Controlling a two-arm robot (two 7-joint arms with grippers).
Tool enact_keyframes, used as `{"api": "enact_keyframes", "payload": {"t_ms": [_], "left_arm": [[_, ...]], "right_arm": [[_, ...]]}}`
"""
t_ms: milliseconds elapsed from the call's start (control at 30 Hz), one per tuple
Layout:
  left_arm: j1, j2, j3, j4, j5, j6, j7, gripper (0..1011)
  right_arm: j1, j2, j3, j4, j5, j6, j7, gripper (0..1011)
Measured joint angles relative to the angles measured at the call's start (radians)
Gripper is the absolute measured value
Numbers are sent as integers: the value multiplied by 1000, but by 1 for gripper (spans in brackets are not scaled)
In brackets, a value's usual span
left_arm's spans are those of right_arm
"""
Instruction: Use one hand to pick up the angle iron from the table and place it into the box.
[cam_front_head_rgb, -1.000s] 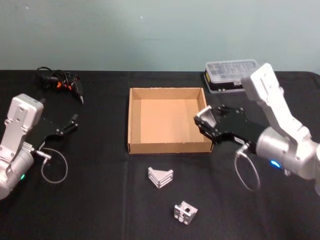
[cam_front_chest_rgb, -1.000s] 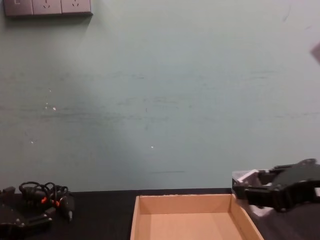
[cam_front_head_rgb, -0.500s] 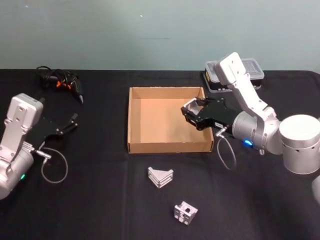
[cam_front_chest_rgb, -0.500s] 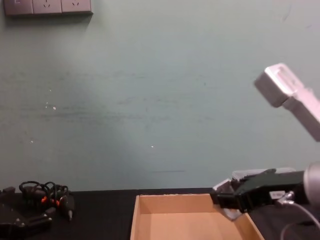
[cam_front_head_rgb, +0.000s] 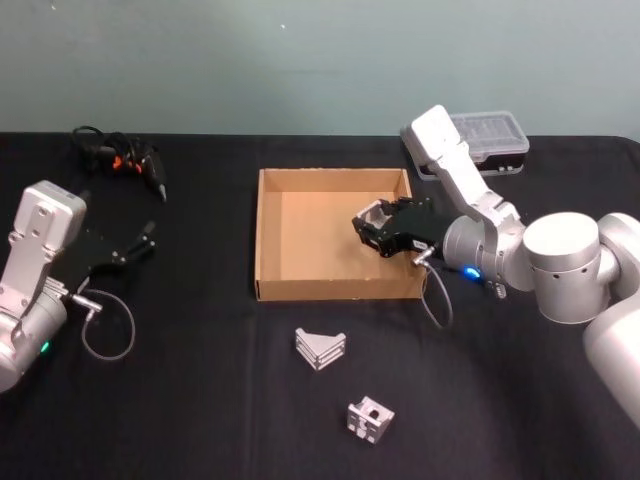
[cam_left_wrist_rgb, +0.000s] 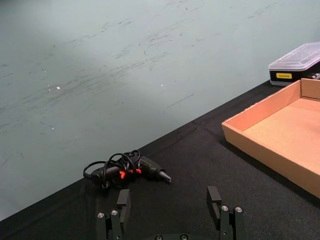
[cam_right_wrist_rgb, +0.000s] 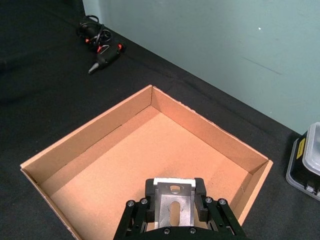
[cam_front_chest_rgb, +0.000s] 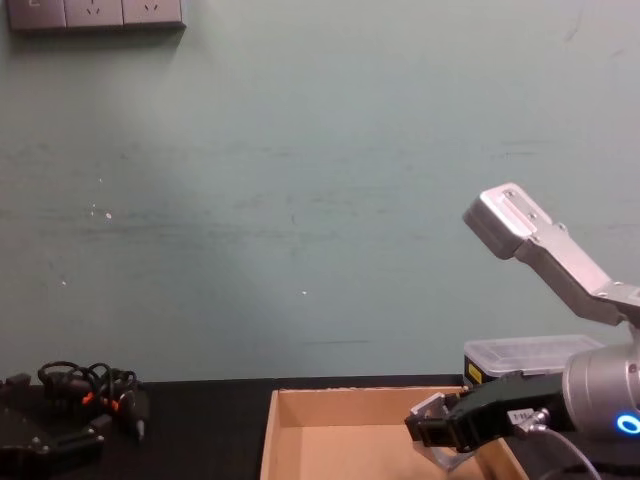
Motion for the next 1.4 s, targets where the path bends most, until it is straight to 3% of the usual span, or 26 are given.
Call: {"api": "enact_keyframes", "payload": {"t_ms": [767, 1100, 1400], "left_arm": [[0, 0, 0, 0, 0, 0, 0, 1000], [0, 0, 0, 0, 0, 0, 0, 1000], [0, 0, 0, 0, 0, 0, 0, 1000]], "right_arm": [[8, -26, 6, 48, -29, 12, 10, 451], [-6, -24, 23, 35, -32, 10, 5, 743], [-56, -2, 68, -59, -19, -8, -17, 1003]]}}
